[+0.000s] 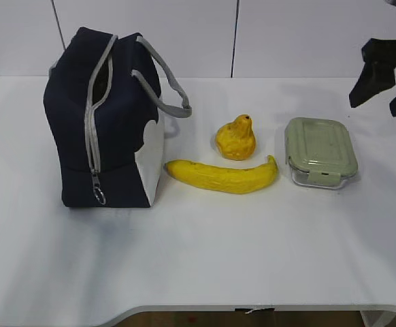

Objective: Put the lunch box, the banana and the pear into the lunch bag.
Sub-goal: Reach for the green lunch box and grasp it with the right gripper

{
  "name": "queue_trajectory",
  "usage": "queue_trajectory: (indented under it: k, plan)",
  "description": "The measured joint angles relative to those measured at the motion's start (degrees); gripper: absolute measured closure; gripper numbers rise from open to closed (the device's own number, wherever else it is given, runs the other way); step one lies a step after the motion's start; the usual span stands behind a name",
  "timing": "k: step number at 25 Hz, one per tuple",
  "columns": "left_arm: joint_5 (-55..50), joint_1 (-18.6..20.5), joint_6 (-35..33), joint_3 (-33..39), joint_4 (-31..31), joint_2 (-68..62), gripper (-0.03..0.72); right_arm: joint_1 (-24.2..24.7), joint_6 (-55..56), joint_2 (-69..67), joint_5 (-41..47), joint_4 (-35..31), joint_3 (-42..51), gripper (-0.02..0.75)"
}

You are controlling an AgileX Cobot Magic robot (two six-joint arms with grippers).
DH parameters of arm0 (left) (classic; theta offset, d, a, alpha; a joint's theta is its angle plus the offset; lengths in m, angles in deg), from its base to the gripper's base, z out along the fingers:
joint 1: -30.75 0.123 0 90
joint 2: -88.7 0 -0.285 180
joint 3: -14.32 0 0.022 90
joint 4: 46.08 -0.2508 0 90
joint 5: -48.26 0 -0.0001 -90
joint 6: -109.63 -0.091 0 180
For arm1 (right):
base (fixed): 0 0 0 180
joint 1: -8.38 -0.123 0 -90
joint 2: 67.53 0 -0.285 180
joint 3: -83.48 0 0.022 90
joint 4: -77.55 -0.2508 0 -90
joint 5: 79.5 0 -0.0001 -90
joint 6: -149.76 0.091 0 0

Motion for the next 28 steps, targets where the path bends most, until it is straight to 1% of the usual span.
queue_trajectory:
  k: [6,9,11,15,22,28]
  plan:
    - [3.6,0.0,0.0,-0.37,1.82,-5.36,0.441,9.86,-14.25,-4.05,2.75,-16.34,0.0,0.153]
    - [4.89,0.0,0.0,-0.58,3.24,-7.05,0.44,12.89,-21.49,-6.07,3.77,-24.27,-0.03,0.151]
    - [5.97,0.0,0.0,-0.71,4.17,-7.93,0.44,13.96,-25.29,-8.12,4.5,-27.85,-0.12,0.15]
    - [7.59,0.0,0.0,-0.71,4.53,-9.14,0.44,14.99,-30.03,-13.23,6.66,-31.63,-0.12,0.15]
    - [7.79,0.0,0.0,-0.71,5.87,-10.51,0.44,16.95,-32.79,-18.94,7.18,-32.26,-0.89,0.15]
    - [7.82,0.0,0.0,-0.71,6.21,-11.83,0.44,18.05,-36.84,-23.43,8.31,-35.66,-4.89,0.15]
